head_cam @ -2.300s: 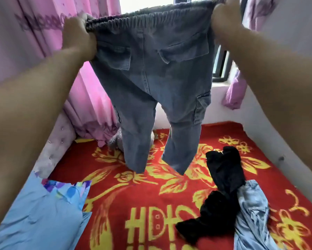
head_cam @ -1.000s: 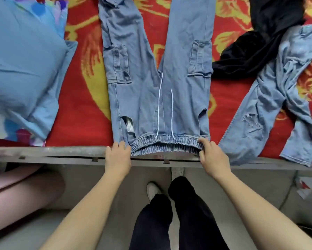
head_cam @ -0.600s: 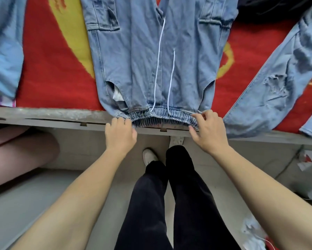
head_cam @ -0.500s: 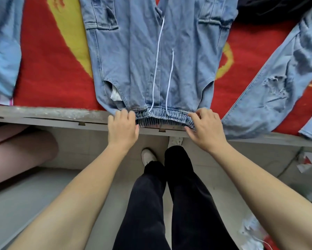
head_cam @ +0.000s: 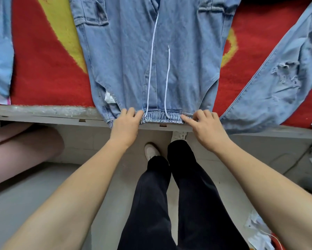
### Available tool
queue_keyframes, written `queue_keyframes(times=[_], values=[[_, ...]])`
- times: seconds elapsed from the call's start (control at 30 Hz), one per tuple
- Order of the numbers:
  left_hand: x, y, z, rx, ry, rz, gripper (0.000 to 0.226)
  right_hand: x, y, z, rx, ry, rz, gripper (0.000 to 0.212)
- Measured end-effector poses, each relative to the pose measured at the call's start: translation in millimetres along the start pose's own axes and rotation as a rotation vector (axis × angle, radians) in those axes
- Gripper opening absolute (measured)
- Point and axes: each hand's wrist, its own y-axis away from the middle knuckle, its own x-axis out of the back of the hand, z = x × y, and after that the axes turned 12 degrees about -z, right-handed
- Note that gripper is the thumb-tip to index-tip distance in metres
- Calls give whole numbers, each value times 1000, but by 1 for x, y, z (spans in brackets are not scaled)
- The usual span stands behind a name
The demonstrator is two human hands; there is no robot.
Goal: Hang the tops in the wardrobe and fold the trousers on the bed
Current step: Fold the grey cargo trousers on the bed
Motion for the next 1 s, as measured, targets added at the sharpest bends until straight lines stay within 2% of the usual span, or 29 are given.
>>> queue_keyframes(times=[0.07, 0.1, 0.13, 0.17, 0.23, 0.3, 0.33, 0.37, 0.4, 0.5, 0.57, 0.67, 0.73, 0.77, 0.83, 0.87, 0.9, 0.93, 1.0], values=[[2, -6, 8, 31, 87, -252, 36, 12, -4, -1, -25, -20, -257, 58], [5, -10, 11, 36, 99, -364, 31, 21, -9, 0, -34, -79, -312, 52], [11, -15, 15, 38, 86, -412, 26, 31, -13, 3, -44, -171, -320, 44], [17, -18, 19, 58, 86, -375, 21, 40, -18, 6, -42, -272, -276, 36], [30, -24, 25, 82, 216, -73, 14, 54, -30, 18, -26, -407, 3, 27], [44, -40, 31, 32, 315, 292, 18, 66, -48, 39, -87, -396, 327, 24], [51, -54, 32, 19, 304, 425, 26, 72, -58, 50, -148, -354, 407, 31], [58, -70, 32, 30, 293, 448, 36, 75, -69, 63, -198, -293, 410, 40], [65, -86, 31, 76, 311, 352, 45, 77, -79, 75, -221, -224, 335, 48], [69, -127, 24, 189, 399, -155, 64, 73, -99, 104, -202, -63, -88, 59], [67, -140, 22, 196, 358, -275, 68, 73, -105, 119, -187, -101, -167, 61], [72, -136, 22, 195, 353, -326, 70, 85, -109, 132, -145, -429, -32, 47], [79, -132, 30, 259, 384, -264, 67, 97, -115, 141, -246, -742, 119, 34], [85, -128, 39, 293, 410, -136, 61, 103, -119, 144, -340, -881, 191, 32], [97, -121, 67, 256, 423, 263, 35, 116, -129, 151, -525, -1033, 290, 37], [101, -117, 84, 187, 426, 398, 22, 122, -134, 154, -591, -1102, 292, 41], [103, -113, 102, 94, 452, 430, 20, 126, -140, 157, -628, -1193, 272, 45], [104, -110, 121, 11, 488, 359, 27, 130, -144, 159, -645, -1291, 237, 46], [98, -109, 153, -34, 457, 72, 45, 136, -149, 162, -626, -1413, 159, 41]])
